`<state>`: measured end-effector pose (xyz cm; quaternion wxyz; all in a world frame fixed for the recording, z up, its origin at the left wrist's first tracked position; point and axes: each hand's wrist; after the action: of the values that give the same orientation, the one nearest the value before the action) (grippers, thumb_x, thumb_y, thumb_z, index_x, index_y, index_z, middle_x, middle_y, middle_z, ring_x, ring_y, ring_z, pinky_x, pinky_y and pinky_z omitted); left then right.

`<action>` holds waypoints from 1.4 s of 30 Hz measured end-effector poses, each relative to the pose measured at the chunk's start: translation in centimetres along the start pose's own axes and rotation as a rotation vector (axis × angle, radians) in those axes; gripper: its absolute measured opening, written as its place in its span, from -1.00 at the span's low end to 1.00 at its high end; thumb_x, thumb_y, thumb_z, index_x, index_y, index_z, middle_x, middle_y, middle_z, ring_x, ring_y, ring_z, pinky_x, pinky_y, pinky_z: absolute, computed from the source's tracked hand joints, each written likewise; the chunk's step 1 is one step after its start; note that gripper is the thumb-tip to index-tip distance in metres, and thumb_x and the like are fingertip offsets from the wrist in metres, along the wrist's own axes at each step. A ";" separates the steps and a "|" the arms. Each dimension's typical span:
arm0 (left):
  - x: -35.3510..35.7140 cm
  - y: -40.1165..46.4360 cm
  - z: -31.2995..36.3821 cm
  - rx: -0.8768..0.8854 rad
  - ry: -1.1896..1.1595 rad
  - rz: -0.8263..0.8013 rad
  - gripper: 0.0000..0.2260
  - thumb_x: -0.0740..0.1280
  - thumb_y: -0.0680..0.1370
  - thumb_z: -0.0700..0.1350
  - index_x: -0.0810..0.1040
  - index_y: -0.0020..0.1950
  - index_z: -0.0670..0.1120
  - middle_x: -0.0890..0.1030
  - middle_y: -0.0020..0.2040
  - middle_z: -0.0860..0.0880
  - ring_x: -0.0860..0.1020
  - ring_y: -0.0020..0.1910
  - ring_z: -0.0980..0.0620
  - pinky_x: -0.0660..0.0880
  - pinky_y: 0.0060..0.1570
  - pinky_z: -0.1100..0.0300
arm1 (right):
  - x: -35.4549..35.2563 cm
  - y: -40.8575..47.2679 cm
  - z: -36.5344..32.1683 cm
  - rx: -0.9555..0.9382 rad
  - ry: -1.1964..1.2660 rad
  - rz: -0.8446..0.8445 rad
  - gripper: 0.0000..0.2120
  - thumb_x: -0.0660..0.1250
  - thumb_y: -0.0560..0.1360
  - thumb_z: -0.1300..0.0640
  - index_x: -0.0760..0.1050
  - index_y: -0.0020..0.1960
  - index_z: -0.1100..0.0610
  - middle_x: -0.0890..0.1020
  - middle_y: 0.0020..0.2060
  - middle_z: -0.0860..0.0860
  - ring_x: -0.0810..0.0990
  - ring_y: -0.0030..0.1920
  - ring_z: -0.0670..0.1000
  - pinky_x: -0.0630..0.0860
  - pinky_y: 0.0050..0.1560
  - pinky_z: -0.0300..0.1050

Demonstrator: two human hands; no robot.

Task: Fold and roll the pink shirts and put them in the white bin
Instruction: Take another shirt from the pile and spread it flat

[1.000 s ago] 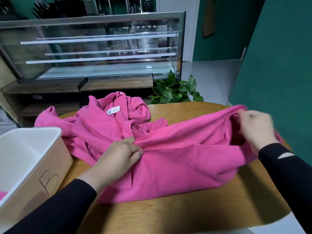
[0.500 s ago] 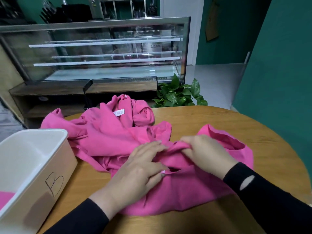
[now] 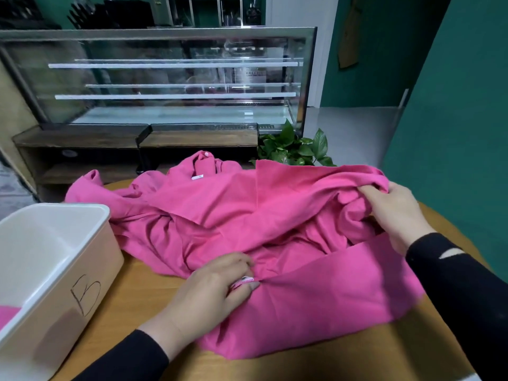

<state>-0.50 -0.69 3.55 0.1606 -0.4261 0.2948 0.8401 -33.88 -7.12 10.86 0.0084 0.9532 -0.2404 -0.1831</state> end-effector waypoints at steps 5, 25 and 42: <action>0.3 1.3 0.3 -0.105 -0.084 0.170 -0.79 0.25 0.58 0.14 0.57 -0.06 0.05 0.52 0.27 0.21 0.47 0.27 0.30 0.32 0.27 0.39 | -1.4 -1.6 0.3 -0.220 -0.136 -0.097 -0.85 0.28 0.54 0.21 0.53 -0.01 -0.02 0.68 -0.12 -0.03 0.58 -0.25 -0.24 0.50 -0.16 -0.25; -0.6 0.2 -3.2 -0.496 -0.085 -0.135 -0.78 0.45 0.51 -0.13 0.58 0.12 0.08 0.61 -0.11 0.11 0.52 -0.18 0.29 0.42 -0.12 0.31 | 3.7 -6.3 -1.8 -0.801 -0.994 -0.136 -0.41 0.46 0.38 0.11 0.42 0.39 -0.08 0.45 0.38 0.00 0.39 0.39 0.11 0.20 0.41 0.30; -4.7 1.3 1.6 -0.248 -0.323 0.216 -0.90 0.41 0.56 -0.06 0.64 -0.15 0.09 0.63 -0.19 0.17 0.57 -0.15 0.24 0.41 -0.10 0.39 | 5.0 -5.0 -5.0 -0.734 -0.552 -0.210 -0.80 0.15 0.67 -0.03 0.49 -0.04 -0.01 0.59 -0.35 -0.07 0.53 -0.27 0.04 0.39 -0.15 0.02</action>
<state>0.60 -0.74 8.61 0.0611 -0.2684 0.2035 0.9396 -25.77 -5.30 13.26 0.2619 0.8222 -0.0554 -0.5023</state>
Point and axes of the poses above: each hand's wrist, its own y-axis towards the middle knuckle, its own x-axis out of the palm, z = x × y
